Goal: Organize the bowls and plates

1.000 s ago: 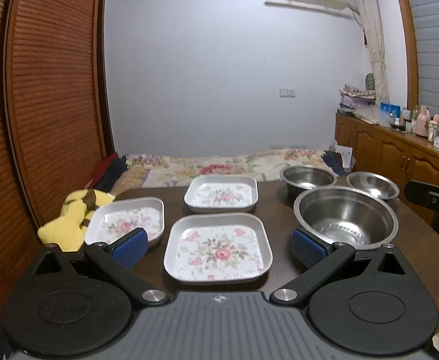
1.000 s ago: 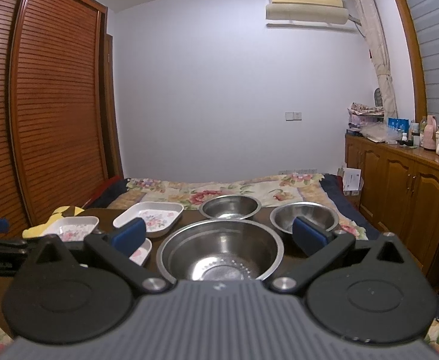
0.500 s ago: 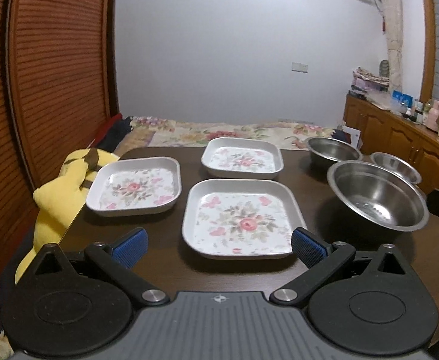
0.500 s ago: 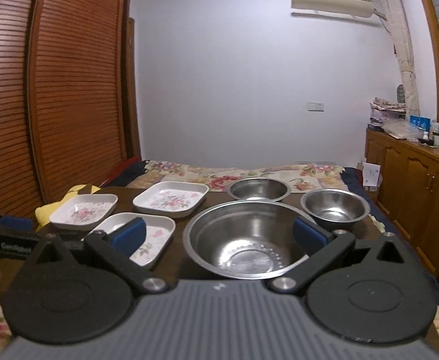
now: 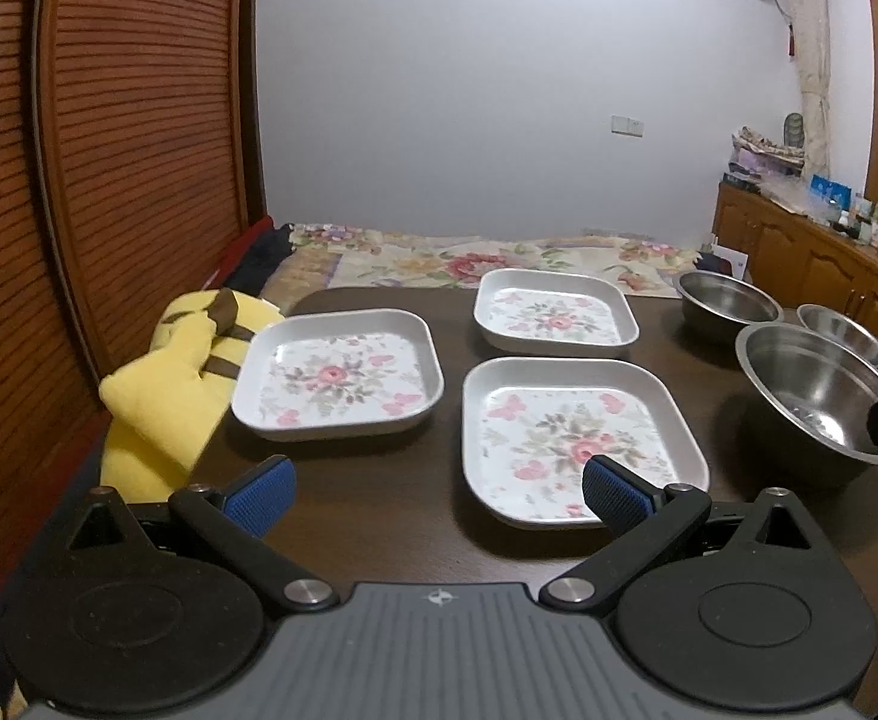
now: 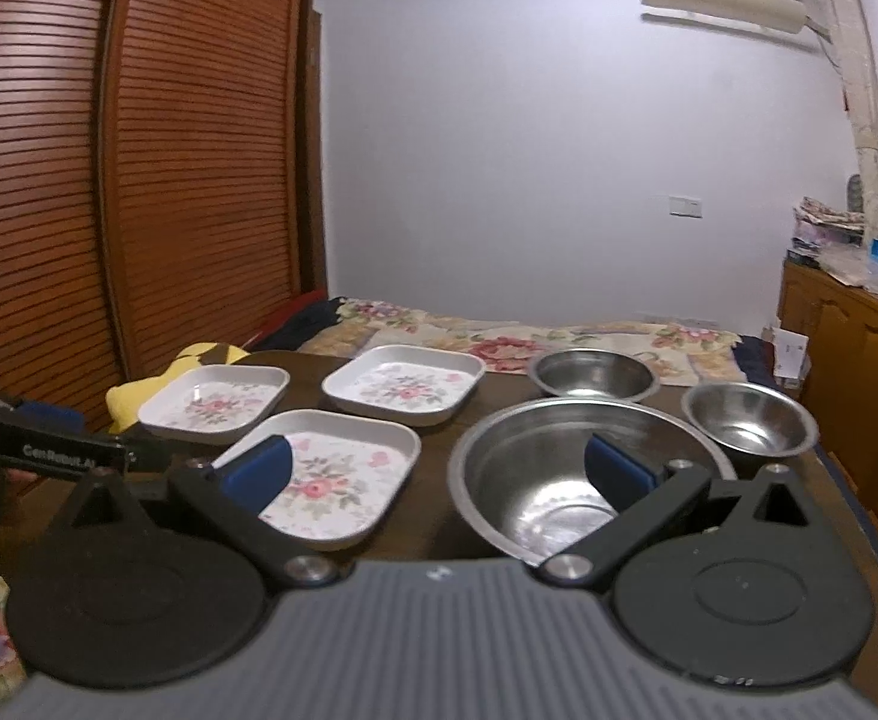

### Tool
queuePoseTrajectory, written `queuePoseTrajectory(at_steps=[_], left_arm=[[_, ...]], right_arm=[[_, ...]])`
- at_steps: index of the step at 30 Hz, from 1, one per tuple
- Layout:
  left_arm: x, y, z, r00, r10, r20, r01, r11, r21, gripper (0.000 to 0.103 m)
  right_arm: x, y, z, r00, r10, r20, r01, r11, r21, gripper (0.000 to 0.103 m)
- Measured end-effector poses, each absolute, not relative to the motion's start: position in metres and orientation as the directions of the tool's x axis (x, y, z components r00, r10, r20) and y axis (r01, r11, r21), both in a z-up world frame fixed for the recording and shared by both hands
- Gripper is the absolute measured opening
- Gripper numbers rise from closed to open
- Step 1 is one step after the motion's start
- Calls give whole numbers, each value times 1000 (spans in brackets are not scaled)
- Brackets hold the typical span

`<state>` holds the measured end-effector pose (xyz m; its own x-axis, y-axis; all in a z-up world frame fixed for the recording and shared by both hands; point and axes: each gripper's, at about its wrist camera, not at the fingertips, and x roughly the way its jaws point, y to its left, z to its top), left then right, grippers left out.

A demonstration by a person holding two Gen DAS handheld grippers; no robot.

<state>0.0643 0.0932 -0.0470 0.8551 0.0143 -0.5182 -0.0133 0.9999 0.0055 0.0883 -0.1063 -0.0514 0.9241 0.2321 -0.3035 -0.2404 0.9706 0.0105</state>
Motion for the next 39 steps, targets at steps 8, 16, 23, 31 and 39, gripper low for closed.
queuePoseTrajectory(at_steps=[8, 16, 23, 31, 39], left_arm=[[89, 106, -44, 860, 16, -510, 21, 998, 67, 103], [112, 117, -50, 862, -54, -504, 105, 992, 73, 103], [126, 122, -62, 833, -144, -534, 182, 983, 19, 91], [144, 118, -78, 789, -221, -573, 261, 965, -13, 61], [158, 117, -91, 762, -260, -594, 284, 957, -55, 59]], right_arm=[[106, -76, -55, 898, 293, -328, -316, 949, -16, 103], [119, -55, -61, 876, 320, -361, -355, 934, -32, 102], [127, -45, -75, 850, 315, -422, -356, 934, -21, 88], [138, -41, -89, 835, 287, -470, -318, 948, 15, 74], [146, -44, -96, 830, 255, -497, -271, 962, 40, 63]])
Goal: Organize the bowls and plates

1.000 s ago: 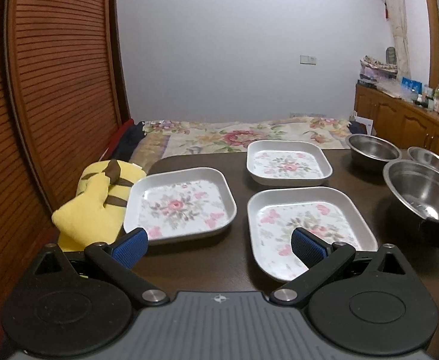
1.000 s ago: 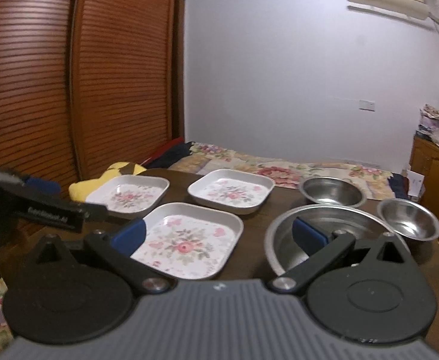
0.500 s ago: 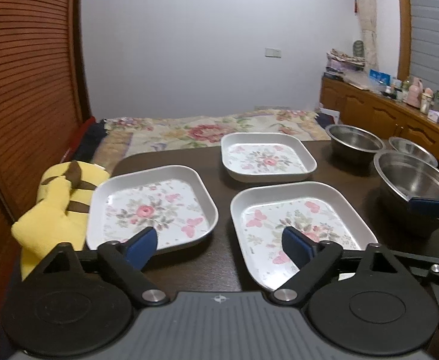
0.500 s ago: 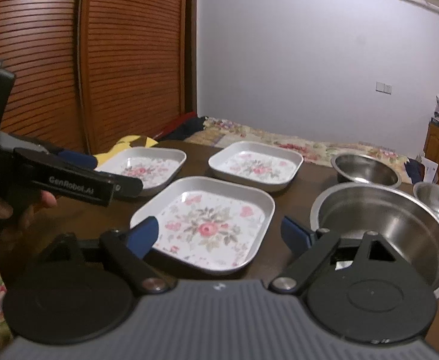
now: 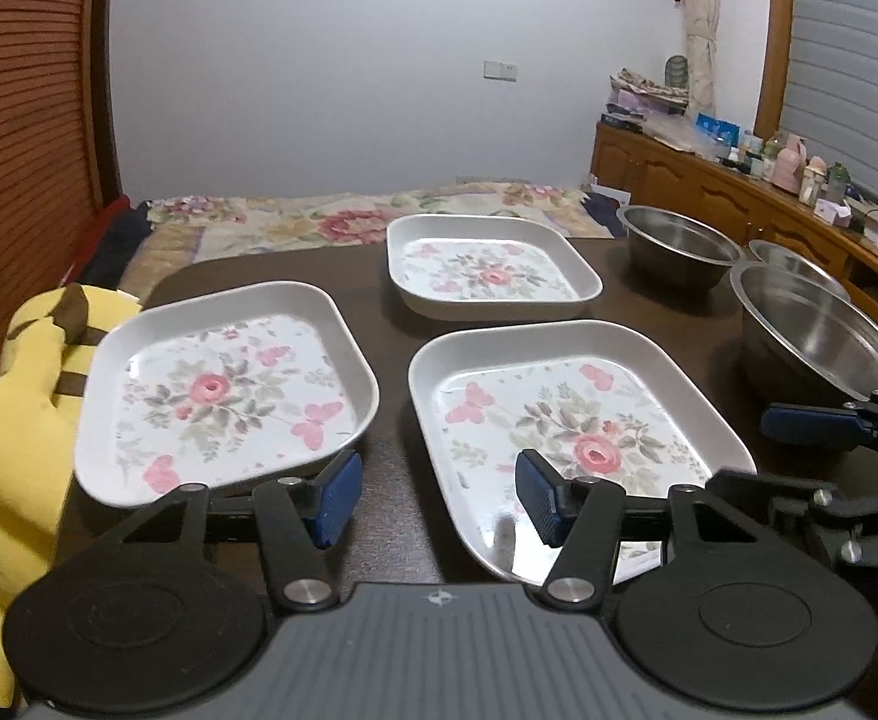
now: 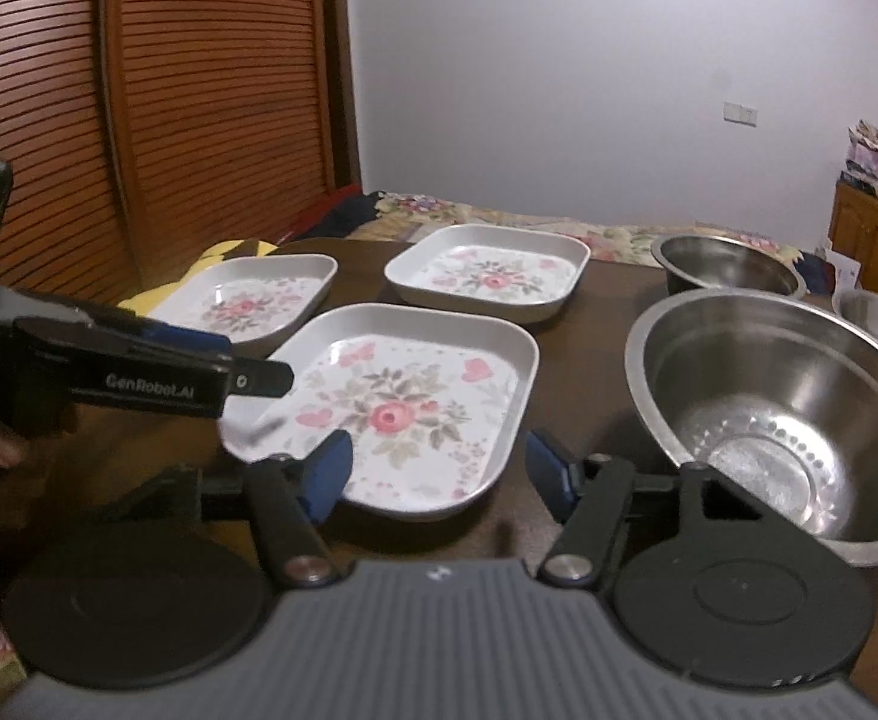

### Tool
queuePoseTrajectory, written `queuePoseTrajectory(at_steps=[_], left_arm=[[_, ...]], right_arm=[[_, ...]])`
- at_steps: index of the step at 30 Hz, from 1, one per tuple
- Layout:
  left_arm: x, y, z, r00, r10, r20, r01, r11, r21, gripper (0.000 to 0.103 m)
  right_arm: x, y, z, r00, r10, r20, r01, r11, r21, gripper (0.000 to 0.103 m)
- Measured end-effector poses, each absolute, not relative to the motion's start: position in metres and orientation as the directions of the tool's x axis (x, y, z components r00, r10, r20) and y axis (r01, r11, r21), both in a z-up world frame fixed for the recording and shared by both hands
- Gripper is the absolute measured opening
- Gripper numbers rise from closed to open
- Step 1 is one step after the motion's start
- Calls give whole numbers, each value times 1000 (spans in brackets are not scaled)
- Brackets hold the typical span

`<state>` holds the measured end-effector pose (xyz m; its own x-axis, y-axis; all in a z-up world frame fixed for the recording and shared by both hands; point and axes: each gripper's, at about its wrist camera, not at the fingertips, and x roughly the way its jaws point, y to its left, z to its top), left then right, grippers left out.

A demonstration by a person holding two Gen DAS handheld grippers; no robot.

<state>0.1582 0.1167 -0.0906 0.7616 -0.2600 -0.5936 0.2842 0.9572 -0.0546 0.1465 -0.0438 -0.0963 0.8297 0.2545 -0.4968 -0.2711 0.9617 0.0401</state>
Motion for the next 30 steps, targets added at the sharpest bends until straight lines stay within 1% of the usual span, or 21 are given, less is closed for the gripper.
queuePoseTrajectory(at_steps=[3, 7, 8, 9, 10, 11, 15, 17, 21, 23, 26, 30], left_arm=[[162, 116, -93, 758, -264, -597, 288, 956, -56, 52], [166, 116, -95, 753, -264, -603, 286, 956, -61, 47], [167, 115, -96, 751, -263, -605, 286, 956, -61, 45], [168, 115, -97, 750, -261, -608, 286, 956, -58, 42], [168, 115, -98, 749, -259, -610, 285, 957, -57, 39], [168, 115, -99, 747, -257, -613, 283, 958, -57, 38], [168, 116, -99, 751, -249, -612, 272, 961, -57, 28], [168, 116, -99, 752, -249, -611, 271, 961, -58, 25], [166, 116, -99, 750, -258, -609, 276, 959, -67, 18], [166, 116, -98, 743, -272, -612, 283, 956, -81, 13], [163, 114, -98, 741, -266, -616, 278, 957, -78, 13], [154, 118, -95, 742, -269, -615, 268, 959, -97, 13]], right_arm=[[150, -46, -100, 832, 242, -500, -246, 968, 60, 60], [154, -46, -103, 830, 223, -511, -227, 972, 56, 54], [155, -47, -103, 831, 218, -512, -222, 974, 55, 53], [157, -46, -104, 830, 216, -515, -219, 974, 57, 53], [159, -47, -105, 826, 219, -520, -218, 974, 65, 51], [161, -47, -105, 821, 223, -525, -219, 973, 72, 48], [165, -45, -109, 813, 219, -539, -216, 974, 70, 46], [165, -44, -111, 811, 216, -544, -215, 974, 67, 41], [165, -45, -113, 805, 222, -550, -219, 973, 71, 39], [165, -45, -112, 805, 227, -549, -225, 972, 71, 38], [165, -46, -112, 803, 233, -549, -230, 970, 76, 34], [160, -48, -110, 801, 249, -545, -251, 965, 73, 33]])
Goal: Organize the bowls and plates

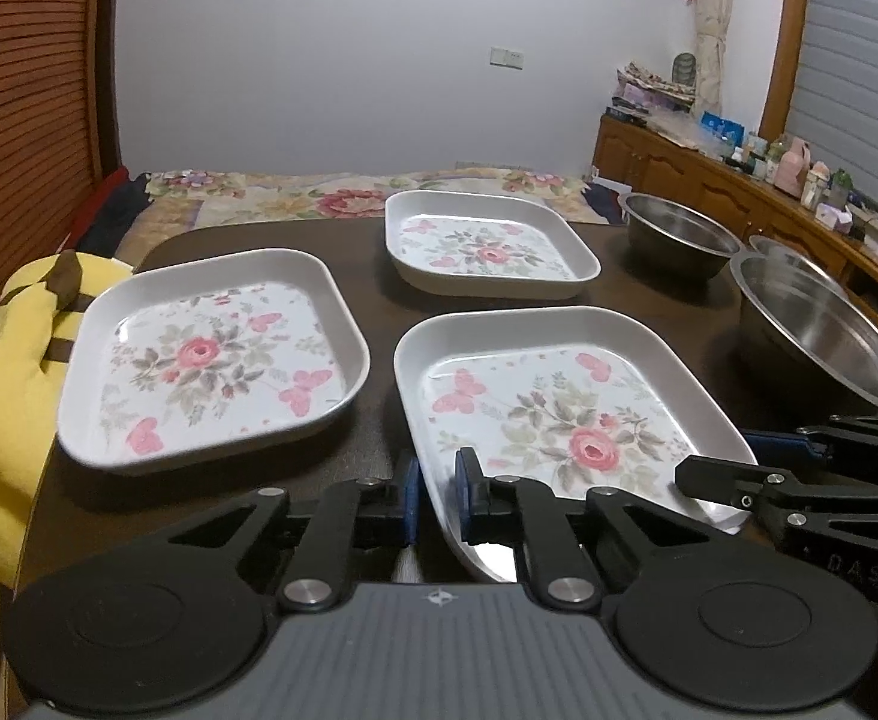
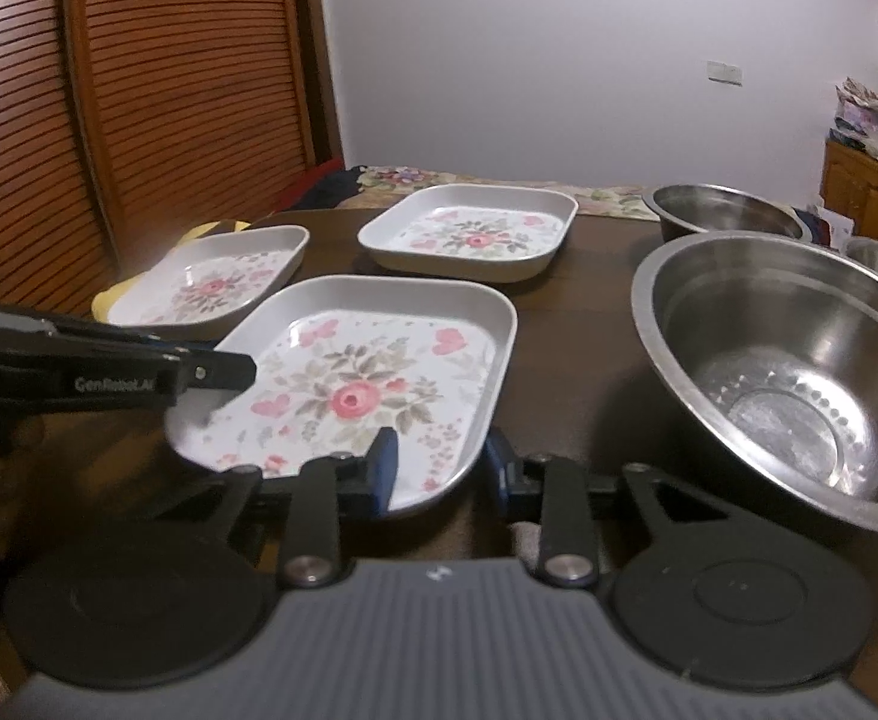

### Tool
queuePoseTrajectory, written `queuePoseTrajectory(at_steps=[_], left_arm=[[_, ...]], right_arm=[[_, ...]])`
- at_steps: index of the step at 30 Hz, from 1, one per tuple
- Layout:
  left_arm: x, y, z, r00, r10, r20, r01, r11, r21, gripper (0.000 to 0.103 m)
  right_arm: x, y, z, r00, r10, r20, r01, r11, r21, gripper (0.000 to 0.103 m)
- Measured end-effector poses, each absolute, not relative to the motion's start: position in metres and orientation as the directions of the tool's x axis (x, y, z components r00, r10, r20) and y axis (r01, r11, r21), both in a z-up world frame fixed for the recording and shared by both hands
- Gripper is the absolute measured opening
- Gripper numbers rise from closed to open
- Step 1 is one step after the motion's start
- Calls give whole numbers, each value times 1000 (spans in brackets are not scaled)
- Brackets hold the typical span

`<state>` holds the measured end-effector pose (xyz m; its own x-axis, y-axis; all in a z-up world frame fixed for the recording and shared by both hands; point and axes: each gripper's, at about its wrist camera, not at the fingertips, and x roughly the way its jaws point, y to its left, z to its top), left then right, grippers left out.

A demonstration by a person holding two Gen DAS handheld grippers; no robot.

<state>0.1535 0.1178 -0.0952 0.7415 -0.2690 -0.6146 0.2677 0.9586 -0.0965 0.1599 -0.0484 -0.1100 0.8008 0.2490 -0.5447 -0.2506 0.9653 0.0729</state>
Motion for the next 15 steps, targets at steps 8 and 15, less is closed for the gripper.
queuePoseTrajectory(at_steps=[8, 15], left_arm=[[119, 121, -87, 763, -256, -594, 245, 964, -101, 13], [92, 122, -93, 757, -254, -603, 228, 966, -121, 13]], right_arm=[[137, -46, -100, 811, 281, -513, -309, 951, 33, 31], [120, -49, -101, 788, 312, -531, -341, 939, 46, 31]])
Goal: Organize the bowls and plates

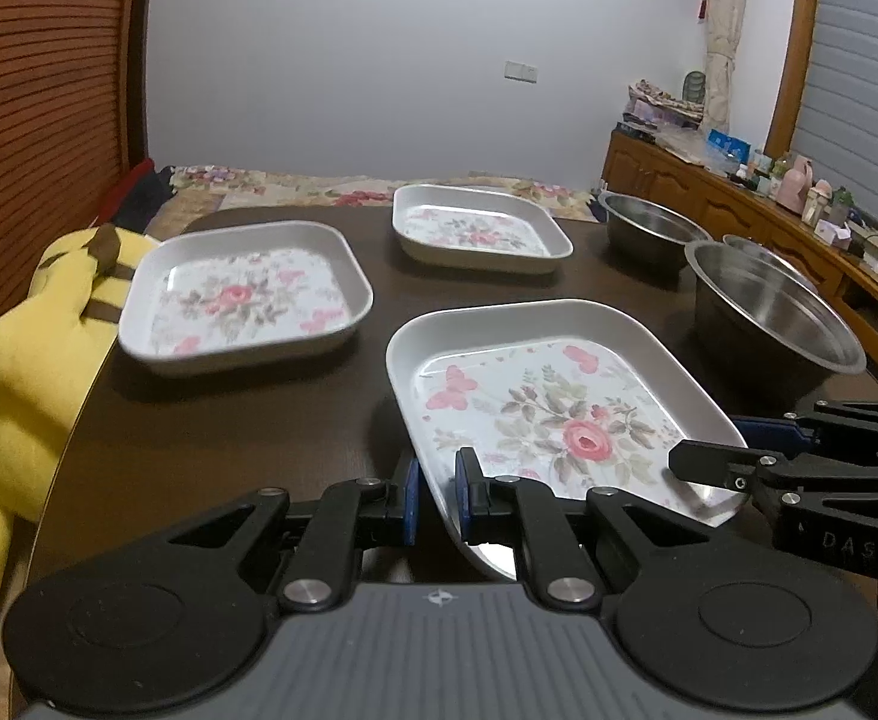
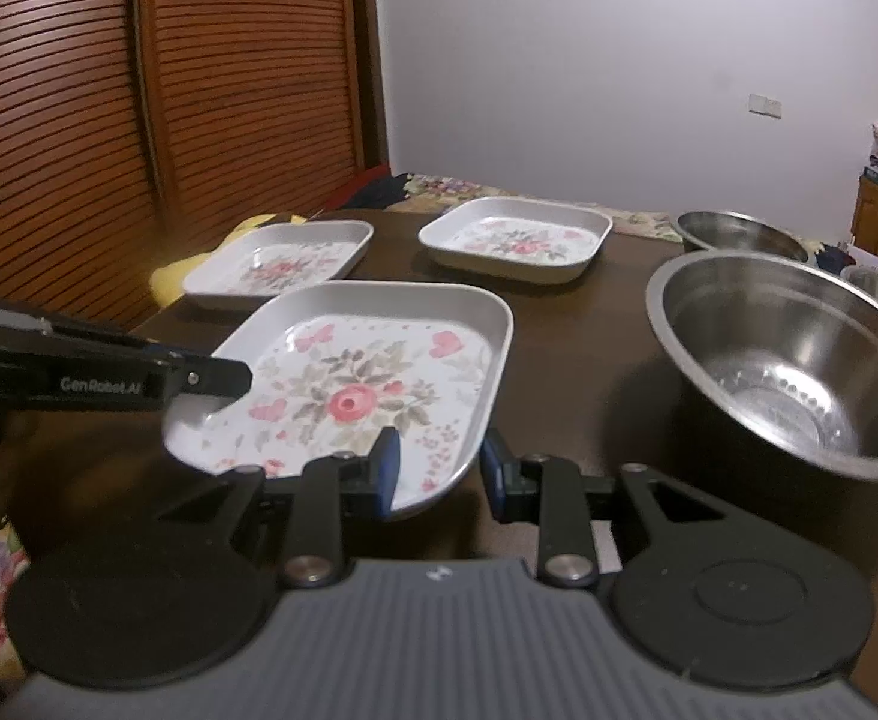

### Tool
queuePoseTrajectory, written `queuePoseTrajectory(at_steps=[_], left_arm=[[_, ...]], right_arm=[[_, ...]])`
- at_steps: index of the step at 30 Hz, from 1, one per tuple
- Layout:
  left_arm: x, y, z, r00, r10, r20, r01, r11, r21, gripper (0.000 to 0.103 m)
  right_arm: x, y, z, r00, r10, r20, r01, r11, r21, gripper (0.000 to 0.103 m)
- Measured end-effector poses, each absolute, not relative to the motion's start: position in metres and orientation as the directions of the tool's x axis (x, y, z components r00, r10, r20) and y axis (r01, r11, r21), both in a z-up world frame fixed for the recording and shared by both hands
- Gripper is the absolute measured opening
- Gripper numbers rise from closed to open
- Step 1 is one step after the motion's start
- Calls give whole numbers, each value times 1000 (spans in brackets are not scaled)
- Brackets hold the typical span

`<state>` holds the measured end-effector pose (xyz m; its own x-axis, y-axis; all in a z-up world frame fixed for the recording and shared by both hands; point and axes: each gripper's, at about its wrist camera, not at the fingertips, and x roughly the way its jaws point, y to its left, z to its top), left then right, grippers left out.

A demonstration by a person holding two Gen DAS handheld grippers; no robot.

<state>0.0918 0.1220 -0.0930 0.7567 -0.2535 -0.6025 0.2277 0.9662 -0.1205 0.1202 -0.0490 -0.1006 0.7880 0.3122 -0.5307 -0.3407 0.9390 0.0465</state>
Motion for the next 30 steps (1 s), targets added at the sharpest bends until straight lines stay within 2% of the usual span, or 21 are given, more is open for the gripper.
queuePoseTrajectory(at_steps=[30], left_arm=[[86, 124, -95, 765, -195, -613, 173, 980, -95, 14]], right_arm=[[105, -51, -113, 783, 337, -523, -328, 938, 113, 33]])
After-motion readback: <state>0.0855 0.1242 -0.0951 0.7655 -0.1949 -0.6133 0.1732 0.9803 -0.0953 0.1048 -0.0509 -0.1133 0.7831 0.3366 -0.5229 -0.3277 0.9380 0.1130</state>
